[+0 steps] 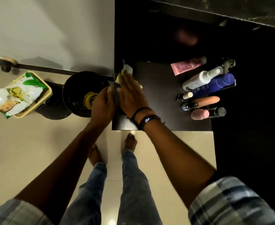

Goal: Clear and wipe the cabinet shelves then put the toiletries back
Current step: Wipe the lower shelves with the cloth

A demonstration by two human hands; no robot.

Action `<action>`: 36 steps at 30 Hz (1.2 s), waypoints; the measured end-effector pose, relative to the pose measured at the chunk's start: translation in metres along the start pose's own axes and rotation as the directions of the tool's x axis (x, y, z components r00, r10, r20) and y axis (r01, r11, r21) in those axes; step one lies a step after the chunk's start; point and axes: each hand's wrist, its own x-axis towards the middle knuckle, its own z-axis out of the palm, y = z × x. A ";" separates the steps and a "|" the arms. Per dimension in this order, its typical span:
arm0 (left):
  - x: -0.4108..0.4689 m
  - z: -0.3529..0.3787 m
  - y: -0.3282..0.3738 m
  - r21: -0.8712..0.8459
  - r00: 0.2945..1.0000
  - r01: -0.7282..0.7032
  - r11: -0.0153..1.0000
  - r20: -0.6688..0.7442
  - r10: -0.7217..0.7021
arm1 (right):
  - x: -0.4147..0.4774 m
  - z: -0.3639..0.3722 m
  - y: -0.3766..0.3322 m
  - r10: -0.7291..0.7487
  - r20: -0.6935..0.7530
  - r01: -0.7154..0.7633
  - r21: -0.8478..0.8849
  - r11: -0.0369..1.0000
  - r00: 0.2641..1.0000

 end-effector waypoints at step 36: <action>-0.010 -0.078 0.295 0.481 0.731 -0.673 0.562 0.318 0.604 | 0.002 -0.329 0.048 0.557 -0.477 -0.266 0.548 0.793 0.679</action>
